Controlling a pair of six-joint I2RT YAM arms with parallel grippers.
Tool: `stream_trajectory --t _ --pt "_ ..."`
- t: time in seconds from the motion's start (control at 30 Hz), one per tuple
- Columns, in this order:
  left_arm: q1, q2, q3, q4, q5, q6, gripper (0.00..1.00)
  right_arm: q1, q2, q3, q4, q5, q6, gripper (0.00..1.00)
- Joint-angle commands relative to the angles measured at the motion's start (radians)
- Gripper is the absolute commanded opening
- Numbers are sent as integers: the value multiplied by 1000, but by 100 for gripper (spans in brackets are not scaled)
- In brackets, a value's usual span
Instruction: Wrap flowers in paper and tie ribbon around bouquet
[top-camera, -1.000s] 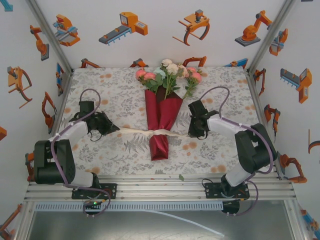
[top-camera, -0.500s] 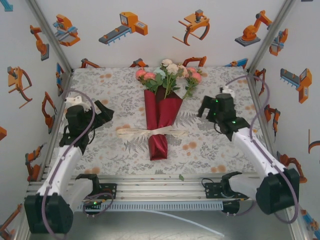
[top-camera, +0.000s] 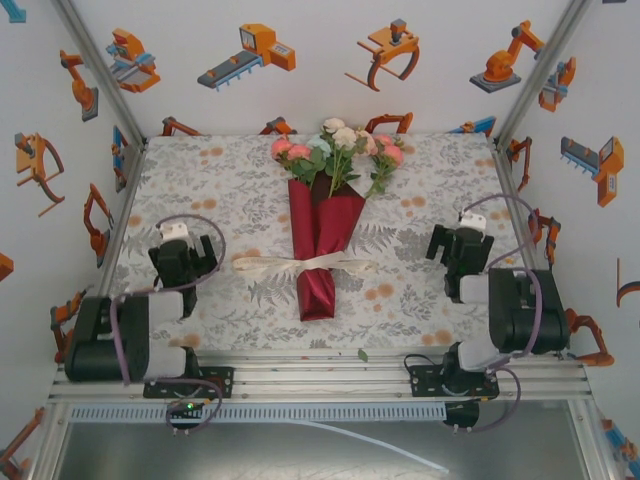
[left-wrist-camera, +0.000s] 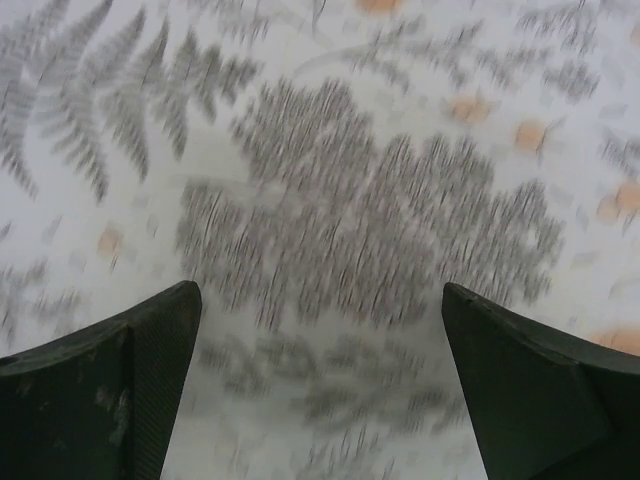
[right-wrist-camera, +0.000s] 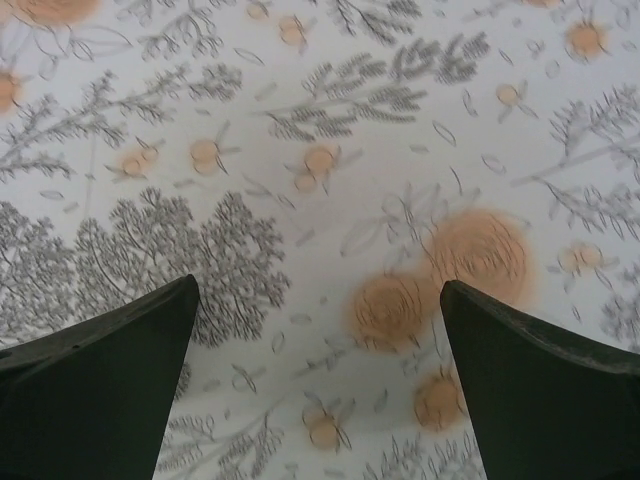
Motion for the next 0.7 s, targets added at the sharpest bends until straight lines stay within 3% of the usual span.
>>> stream_trajectory --t 0.0,0.03,0.1,0.17,0.23,0.3,0.67 --pt "5 115 71 204 60 42 97 -10 3 16 105 -78 -13 99" --pt "10 56 99 44 56 20 97 -9 14 10 141 -65 -14 99" --pt "16 120 92 172 28 23 97 -9 9 0 146 -61 -11 99" --pt "7 82 115 57 8 16 97 -10 9 9 133 -65 -11 99" --pt "2 109 98 138 3 30 97 -9 10 9 132 -67 -12 99" --pt "-2 89 114 70 -2 24 97 -10 10 10 130 -71 -12 99" --pt "-4 95 110 92 -4 29 97 -7 10 21 111 -87 -27 99"
